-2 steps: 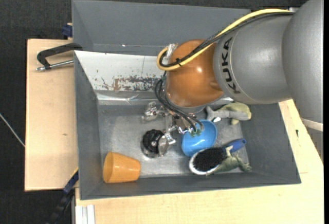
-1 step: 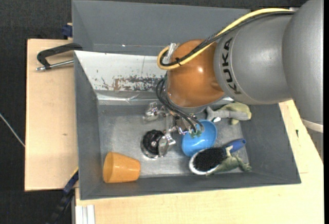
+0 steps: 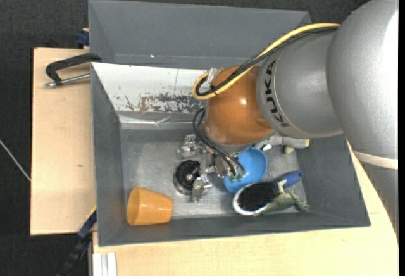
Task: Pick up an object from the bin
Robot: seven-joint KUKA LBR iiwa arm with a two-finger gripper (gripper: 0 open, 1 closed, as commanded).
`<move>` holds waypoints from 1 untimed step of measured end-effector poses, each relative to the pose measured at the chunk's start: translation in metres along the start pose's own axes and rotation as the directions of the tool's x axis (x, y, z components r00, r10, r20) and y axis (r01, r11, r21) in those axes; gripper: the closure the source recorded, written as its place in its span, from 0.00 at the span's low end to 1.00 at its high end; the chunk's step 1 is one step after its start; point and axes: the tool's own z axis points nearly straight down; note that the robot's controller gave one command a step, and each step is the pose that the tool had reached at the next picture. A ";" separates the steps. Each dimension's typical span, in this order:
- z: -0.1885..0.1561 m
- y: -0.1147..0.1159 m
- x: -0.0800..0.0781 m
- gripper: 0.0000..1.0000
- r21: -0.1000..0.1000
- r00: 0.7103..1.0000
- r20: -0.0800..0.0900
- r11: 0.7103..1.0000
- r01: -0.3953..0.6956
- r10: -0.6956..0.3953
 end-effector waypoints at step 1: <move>-0.002 0.001 -0.002 0.00 0.000 1.000 -0.001 1.000 -0.001 0.001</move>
Offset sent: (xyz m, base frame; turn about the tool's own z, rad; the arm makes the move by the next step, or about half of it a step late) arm 0.0000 0.0000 0.0000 0.0000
